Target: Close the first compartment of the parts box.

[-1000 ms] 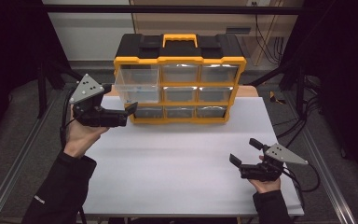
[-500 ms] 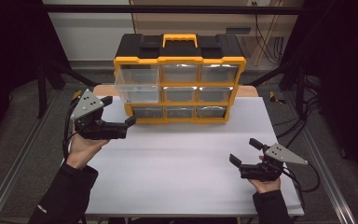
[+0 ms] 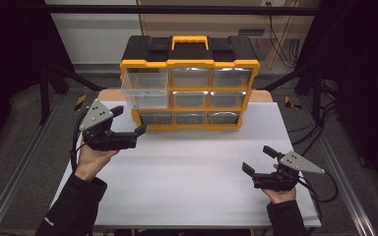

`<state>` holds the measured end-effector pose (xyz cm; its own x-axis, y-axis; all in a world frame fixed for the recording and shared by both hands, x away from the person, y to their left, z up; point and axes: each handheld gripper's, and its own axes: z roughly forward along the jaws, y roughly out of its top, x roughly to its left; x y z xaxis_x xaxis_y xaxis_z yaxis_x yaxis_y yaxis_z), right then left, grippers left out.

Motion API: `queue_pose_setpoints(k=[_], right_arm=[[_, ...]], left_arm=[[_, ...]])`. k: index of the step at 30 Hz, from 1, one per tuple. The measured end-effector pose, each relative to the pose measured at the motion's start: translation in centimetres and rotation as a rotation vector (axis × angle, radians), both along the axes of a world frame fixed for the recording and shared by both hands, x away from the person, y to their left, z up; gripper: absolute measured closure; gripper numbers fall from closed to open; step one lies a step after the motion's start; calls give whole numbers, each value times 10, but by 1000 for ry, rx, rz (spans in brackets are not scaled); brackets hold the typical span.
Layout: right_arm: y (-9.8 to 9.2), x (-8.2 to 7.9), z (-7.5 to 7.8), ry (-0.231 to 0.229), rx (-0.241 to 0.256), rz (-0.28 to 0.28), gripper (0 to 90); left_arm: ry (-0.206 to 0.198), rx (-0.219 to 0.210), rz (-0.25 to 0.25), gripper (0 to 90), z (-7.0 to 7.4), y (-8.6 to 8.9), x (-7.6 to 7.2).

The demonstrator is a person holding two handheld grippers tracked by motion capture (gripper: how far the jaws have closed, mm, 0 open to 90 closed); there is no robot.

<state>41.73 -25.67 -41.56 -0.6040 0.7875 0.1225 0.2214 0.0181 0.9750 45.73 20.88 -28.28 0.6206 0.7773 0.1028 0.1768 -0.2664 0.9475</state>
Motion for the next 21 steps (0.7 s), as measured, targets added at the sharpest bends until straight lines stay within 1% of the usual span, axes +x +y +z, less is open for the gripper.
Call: queue_pose_setpoints(k=[2,3,5,6,8,11,12,13,14,15,16,17,19,20,21], right_arm=[[0,0,0,4,-3,-7,4],[0,0,0,-2,-5,-2,4],[0,0,0,-3,-8,-4,4],[-1,0,0,-7,-10,3,4],[-1,0,0,-6,-9,-5,4],[-1,-1,0,-3,-7,-6,4],[-1,-1,0,-6,-7,-5,4],[-1,-1,1,-5,-7,-10,4],[-1,-1,0,-8,-7,-8,4],[-1,-1,0,-10,-6,-3,4],[0,-2,0,-6,2,-4,4],[0,-2,0,-12,-7,-2,4],[0,-2,0,-9,-5,-2,4],[0,-2,0,-10,-8,-1,4],[0,-2,0,-9,-11,-6,4]], left_arm=[[3,16,2,146,0,-1,0],[17,13,-8,162,0,-2,0],[9,2,-10,219,0,-3,1],[6,-4,-12,246,0,-3,1],[-1,-6,-6,299,0,-4,2],[-7,5,4,397,0,-6,4],[0,-5,-5,435,0,-7,5],[0,-9,-4,466,1,-7,5],[-9,-7,-3,499,1,-7,6],[-16,-3,2,556,1,-7,7],[-15,-6,-3,581,1,-7,7],[-9,-11,-3,607,1,-8,7],[-15,-6,0,676,1,-8,9],[-15,0,11,702,1,-8,11],[0,-1,6,733,1,-8,11]])
